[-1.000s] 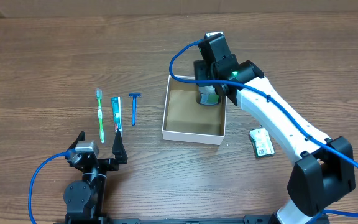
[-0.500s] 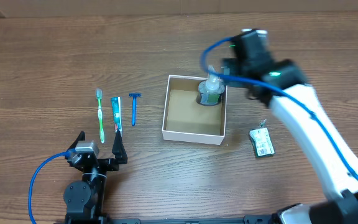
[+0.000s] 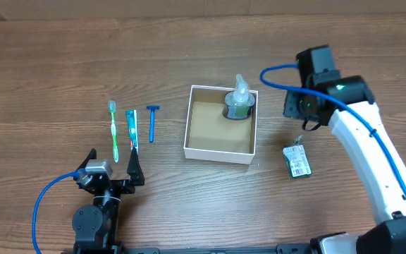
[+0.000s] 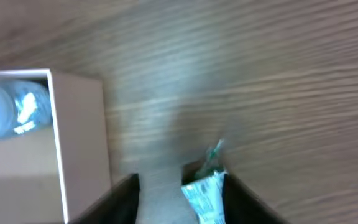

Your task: Pack container

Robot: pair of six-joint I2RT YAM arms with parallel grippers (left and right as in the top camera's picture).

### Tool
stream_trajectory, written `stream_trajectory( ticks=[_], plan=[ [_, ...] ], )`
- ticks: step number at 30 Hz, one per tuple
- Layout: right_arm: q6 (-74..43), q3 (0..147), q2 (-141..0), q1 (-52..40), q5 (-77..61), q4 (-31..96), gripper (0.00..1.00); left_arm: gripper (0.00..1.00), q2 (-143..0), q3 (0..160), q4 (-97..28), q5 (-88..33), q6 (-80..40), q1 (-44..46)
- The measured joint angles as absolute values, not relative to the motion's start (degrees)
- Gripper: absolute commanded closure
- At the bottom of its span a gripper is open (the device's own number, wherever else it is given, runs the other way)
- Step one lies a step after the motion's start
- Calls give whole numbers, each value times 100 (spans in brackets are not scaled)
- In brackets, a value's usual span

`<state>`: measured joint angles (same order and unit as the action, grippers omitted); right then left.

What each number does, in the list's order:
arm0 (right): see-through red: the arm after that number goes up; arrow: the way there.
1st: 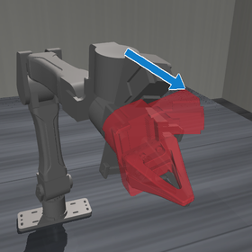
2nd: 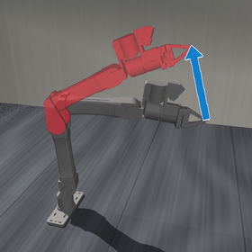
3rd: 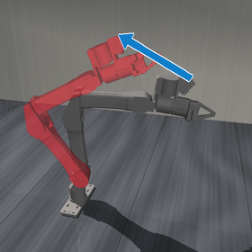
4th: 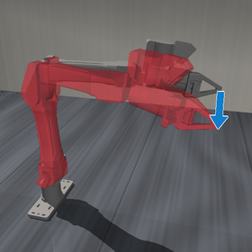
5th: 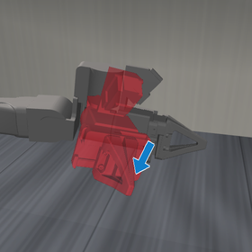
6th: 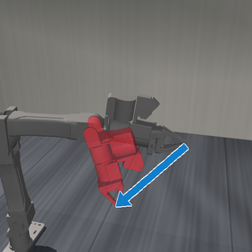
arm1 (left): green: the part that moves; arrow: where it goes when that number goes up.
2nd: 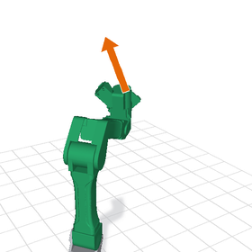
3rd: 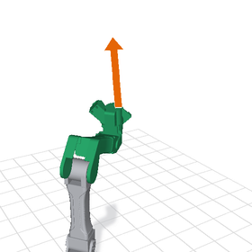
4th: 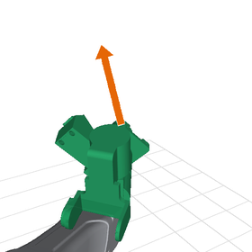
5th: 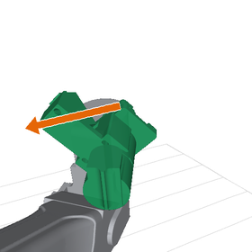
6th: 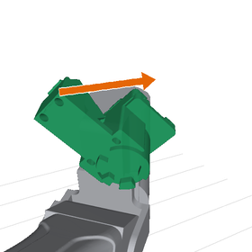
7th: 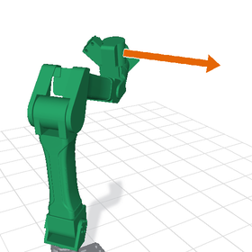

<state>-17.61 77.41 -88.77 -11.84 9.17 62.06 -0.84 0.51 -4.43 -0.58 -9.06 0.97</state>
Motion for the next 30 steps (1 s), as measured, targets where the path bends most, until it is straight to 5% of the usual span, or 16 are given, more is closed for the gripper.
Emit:
stream_trajectory(
  ticks=[7, 30],
  plan=[
    [-1822, 6442, -8877, -1203, 473, 4733, 96, 0, -84, 51, -443, -58, -906, 97],
    [-1841, 6058, -9039, -1588, -257, 3162, 96, 0, -84, 51, -443, -58, -906, 97]
  ],
)
